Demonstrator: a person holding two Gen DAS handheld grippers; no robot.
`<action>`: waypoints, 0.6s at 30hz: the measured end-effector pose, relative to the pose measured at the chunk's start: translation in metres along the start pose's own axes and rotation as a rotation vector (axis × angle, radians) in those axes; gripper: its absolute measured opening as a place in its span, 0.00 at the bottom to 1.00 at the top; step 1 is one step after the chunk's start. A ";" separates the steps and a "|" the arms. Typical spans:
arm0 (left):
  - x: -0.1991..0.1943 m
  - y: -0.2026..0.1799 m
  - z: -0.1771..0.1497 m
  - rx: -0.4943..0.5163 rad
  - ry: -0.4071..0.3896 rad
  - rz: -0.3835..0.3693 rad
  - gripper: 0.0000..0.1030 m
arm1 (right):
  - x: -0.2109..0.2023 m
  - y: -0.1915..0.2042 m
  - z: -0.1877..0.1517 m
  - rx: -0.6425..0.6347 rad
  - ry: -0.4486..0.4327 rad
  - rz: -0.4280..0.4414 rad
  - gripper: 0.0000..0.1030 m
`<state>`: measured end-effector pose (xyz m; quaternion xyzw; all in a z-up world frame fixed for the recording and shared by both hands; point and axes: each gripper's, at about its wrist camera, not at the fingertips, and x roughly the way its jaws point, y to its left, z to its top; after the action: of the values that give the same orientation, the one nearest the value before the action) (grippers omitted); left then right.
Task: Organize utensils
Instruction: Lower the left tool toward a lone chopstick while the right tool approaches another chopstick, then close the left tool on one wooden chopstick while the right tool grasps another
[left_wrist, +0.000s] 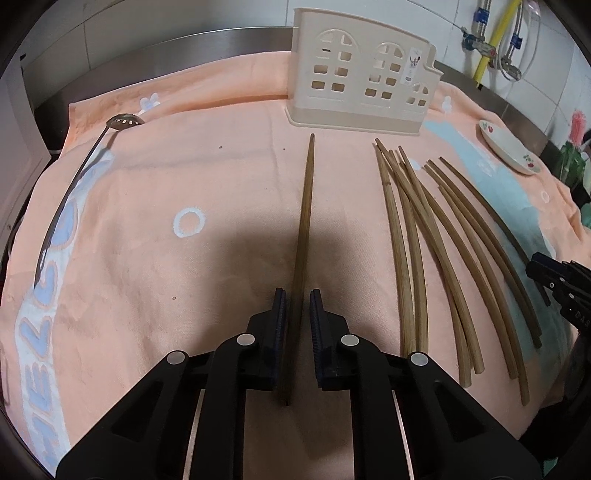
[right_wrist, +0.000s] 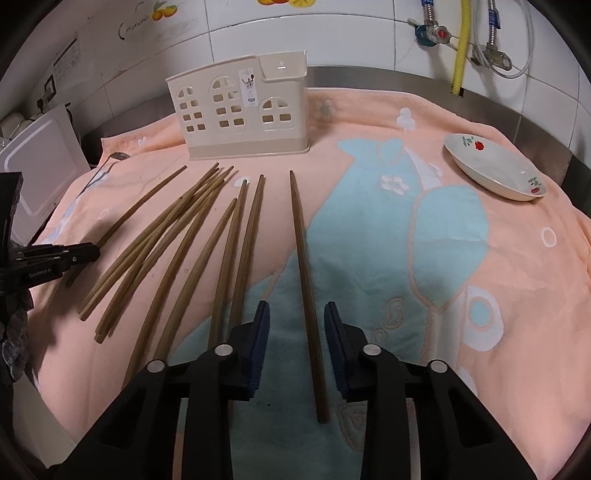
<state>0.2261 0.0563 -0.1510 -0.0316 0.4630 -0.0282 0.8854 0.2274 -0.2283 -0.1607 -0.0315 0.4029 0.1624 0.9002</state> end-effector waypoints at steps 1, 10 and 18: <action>0.000 0.000 0.000 0.002 0.005 0.000 0.12 | 0.000 0.000 -0.001 -0.001 0.002 0.003 0.26; 0.003 -0.003 0.006 0.037 0.051 0.011 0.11 | 0.004 -0.001 -0.004 -0.002 0.014 -0.012 0.24; 0.004 -0.006 0.010 0.073 0.080 0.022 0.05 | 0.004 -0.008 -0.004 0.010 0.008 -0.022 0.08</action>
<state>0.2360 0.0503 -0.1480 0.0069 0.4969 -0.0363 0.8670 0.2299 -0.2352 -0.1668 -0.0318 0.4068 0.1503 0.9005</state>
